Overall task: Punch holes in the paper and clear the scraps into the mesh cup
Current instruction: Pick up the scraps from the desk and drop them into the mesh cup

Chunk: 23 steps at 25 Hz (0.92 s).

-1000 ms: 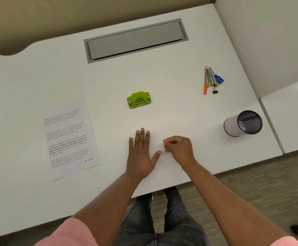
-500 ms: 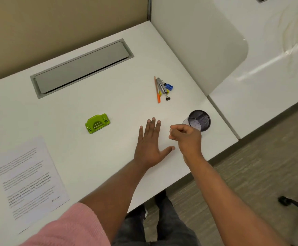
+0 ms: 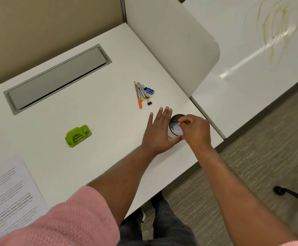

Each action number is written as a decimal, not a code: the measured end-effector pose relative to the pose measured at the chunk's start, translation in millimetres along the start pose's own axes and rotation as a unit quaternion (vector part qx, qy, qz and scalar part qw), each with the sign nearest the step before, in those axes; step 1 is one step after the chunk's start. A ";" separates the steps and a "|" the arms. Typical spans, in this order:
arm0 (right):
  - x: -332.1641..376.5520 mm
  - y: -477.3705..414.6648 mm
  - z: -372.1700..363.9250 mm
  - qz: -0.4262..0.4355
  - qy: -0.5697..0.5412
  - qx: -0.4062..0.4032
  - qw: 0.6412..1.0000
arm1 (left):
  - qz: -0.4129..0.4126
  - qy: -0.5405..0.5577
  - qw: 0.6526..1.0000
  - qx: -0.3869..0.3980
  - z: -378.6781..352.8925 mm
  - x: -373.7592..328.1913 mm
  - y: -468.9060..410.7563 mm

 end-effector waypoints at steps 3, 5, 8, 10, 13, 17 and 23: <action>1.2 -3.5 -2.4 0.042 0.052 0.000 0.998 | -0.003 0.002 1.000 0.006 -1.4 2.5 -1.4; 3.5 -4.3 -4.8 0.073 0.084 -0.006 0.994 | -0.002 0.007 1.000 0.004 -2.4 4.3 -0.8; 8.3 -2.1 -5.4 0.092 0.129 -0.031 0.987 | 0.005 0.004 1.000 0.008 -3.3 6.4 2.9; 9.8 1.0 -5.2 0.111 0.161 -0.053 0.979 | 0.010 0.004 1.000 0.009 -2.6 8.2 7.1; 10.3 9.9 -10.7 0.152 0.175 -0.058 0.971 | 0.018 0.005 1.000 0.004 3.2 15.7 17.8; 15.7 27.0 -24.3 0.199 0.183 -0.050 0.962 | 0.041 -0.008 0.999 -0.013 15.8 34.0 39.8; 39.1 67.6 -71.1 0.301 0.227 0.003 0.926 | 0.118 -0.058 0.989 -0.060 45.0 91.0 109.1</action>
Point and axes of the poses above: each hand's wrist, its own y-axis away from the middle knuckle, its own z-axis out of the back of the hand, x = y × z, the point moved 2 cm from there along -y, towards the middle knuckle, and after that the axes turned 10 degrees about y, right-handed, at the moved point
